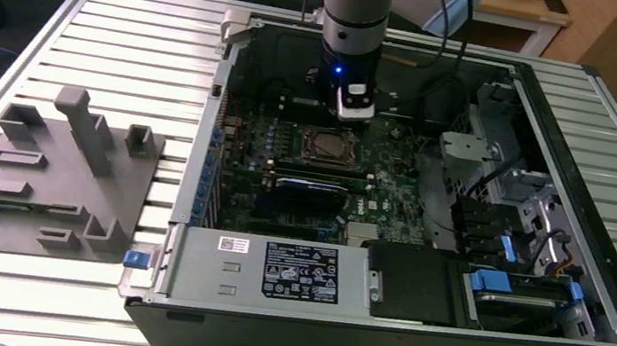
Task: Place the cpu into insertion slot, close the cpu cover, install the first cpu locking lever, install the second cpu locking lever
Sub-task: 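Install the first cpu locking lever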
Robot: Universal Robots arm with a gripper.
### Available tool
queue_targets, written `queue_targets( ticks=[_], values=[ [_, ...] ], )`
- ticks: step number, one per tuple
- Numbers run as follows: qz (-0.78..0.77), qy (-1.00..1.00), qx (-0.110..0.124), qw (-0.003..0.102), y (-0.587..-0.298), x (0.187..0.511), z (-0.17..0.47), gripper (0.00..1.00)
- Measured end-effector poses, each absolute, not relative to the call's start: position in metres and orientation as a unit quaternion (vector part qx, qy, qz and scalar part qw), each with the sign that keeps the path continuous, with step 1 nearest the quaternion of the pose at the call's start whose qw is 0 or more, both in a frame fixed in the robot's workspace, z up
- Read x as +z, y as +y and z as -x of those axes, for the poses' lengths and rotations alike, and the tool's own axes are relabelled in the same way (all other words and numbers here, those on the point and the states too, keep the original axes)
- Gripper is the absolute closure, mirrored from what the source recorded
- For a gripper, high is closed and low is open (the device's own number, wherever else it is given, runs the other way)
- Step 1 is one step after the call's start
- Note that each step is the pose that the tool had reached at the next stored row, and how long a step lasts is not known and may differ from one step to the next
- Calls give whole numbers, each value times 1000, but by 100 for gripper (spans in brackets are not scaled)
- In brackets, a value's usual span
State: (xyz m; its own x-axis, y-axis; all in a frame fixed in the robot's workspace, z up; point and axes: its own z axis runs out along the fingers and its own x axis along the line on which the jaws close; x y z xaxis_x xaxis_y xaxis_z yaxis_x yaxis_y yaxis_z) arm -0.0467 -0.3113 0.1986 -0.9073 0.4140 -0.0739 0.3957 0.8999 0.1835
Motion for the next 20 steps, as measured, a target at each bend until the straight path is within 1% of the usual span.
queue_targets(
  ticks=[6, 9, 20],
  values=[
    [-217, 971, 81, 57, -309, 197, 47, 89],
    [-219, 971, 76, 58, -308, 197, 47, 89],
    [-219, 971, 75, 58, -303, 198, 47, 89]
  ],
)
